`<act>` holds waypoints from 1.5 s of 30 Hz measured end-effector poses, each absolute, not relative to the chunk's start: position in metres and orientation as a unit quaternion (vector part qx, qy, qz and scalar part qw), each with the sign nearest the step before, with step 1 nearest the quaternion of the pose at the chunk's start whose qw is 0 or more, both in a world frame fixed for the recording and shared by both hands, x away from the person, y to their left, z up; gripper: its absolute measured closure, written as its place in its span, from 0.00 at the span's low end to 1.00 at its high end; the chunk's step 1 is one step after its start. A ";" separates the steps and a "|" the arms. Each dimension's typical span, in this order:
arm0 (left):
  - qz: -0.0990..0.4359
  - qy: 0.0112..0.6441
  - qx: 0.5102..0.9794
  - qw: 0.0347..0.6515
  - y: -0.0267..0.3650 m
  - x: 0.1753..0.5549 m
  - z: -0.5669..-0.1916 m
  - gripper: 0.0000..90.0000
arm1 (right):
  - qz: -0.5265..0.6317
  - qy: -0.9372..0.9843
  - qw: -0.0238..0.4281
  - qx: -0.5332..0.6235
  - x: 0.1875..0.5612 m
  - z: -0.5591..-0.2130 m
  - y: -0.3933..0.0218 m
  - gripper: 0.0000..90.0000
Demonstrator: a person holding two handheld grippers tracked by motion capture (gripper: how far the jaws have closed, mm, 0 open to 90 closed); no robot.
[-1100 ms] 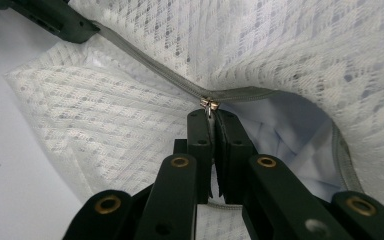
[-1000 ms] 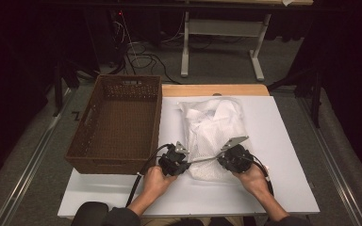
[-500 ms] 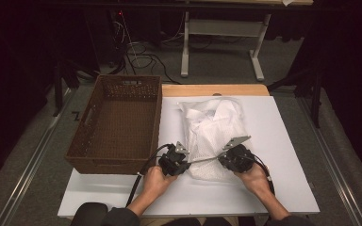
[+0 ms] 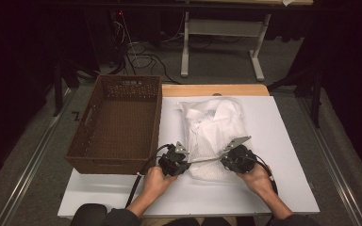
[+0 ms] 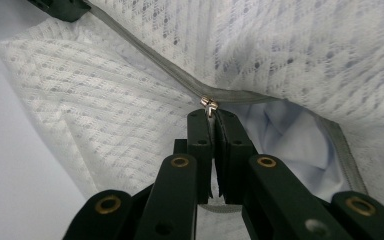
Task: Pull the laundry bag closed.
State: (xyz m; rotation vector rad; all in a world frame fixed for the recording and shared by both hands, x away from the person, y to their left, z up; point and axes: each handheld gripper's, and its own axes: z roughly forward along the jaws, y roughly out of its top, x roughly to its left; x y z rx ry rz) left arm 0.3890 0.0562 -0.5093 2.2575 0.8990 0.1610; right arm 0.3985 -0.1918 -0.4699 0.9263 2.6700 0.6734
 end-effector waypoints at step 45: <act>0.067 0.342 0.871 0.347 0.057 0.388 -0.510 0.95 | 0.285 0.873 0.124 0.375 0.395 -0.476 -0.221 0.97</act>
